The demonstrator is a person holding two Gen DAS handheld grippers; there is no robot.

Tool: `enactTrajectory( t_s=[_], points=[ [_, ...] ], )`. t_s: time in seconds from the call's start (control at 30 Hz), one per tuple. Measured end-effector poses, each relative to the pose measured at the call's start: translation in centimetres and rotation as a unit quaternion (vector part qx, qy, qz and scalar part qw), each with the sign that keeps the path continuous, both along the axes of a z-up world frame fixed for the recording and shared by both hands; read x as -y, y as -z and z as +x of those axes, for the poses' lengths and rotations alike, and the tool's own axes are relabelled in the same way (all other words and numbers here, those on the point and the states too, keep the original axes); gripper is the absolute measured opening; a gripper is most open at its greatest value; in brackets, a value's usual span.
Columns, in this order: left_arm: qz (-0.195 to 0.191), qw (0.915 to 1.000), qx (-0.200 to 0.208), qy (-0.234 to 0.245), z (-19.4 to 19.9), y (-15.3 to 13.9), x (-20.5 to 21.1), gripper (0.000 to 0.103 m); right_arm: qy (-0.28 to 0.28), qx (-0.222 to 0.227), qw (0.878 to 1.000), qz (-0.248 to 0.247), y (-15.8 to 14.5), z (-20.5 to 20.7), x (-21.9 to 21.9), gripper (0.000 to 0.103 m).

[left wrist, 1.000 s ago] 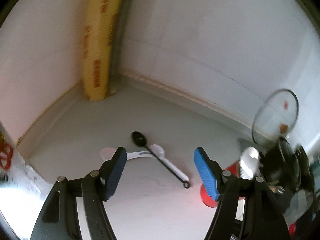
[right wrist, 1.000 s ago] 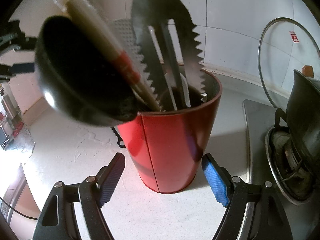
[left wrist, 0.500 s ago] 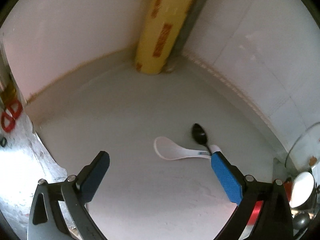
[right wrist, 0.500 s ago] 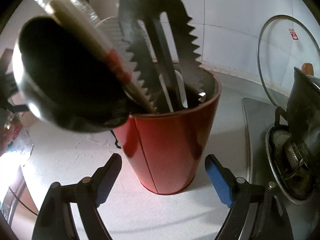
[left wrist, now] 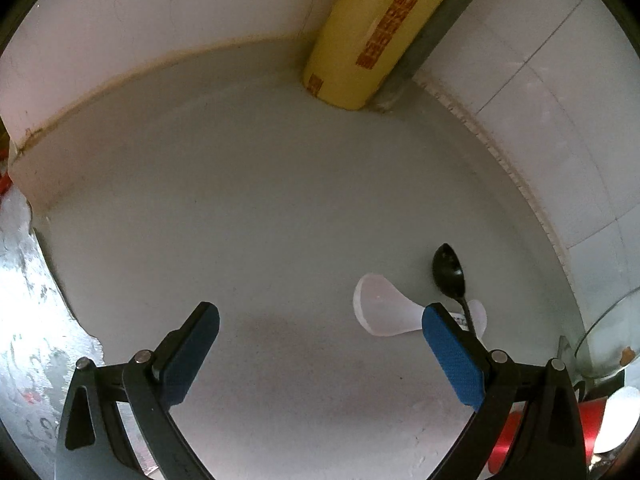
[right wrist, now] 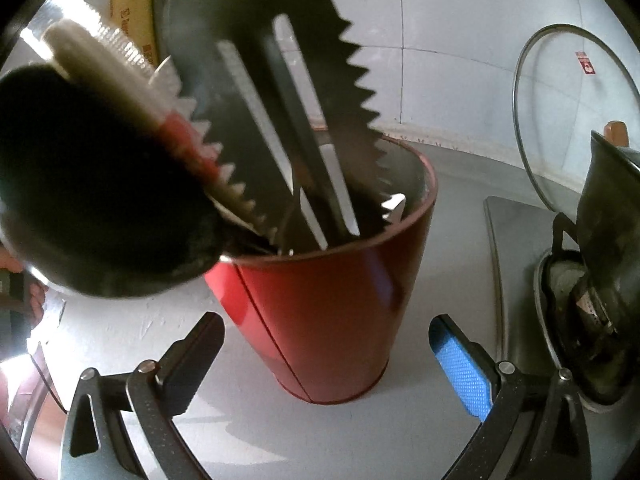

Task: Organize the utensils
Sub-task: 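Close the left tool on the black spoon's handle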

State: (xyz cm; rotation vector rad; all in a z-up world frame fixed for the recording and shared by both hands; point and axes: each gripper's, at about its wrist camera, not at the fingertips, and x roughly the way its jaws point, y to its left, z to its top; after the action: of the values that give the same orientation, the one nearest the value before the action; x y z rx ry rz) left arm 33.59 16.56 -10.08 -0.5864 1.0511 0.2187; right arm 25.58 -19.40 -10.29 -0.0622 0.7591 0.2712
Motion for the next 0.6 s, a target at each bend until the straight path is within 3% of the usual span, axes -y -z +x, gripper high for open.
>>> enactTrajectory(
  t_s=[0.27, 0.43, 0.6],
  points=[
    [-0.002, 0.9999, -0.016, 0.004, 1.4, 0.5, 0.6, 0.101, -0.005, -0.001, 1.0, 0.0, 0.0, 0.6, 0.3, 0.103],
    [-0.004, 0.9996, -0.002, 0.029, 3.3, -1.0, 1.7, 0.1, -0.001, -0.003, 1.0, -0.001, 0.0, 0.9, 0.6, 0.103],
    [-0.005, 0.9976, -0.009, 0.069, 5.9, -1.9, 3.3, 0.087, -0.006, -0.004, 1.0, -0.004, 0.0, 1.6, 0.3, 0.103]
  ],
)
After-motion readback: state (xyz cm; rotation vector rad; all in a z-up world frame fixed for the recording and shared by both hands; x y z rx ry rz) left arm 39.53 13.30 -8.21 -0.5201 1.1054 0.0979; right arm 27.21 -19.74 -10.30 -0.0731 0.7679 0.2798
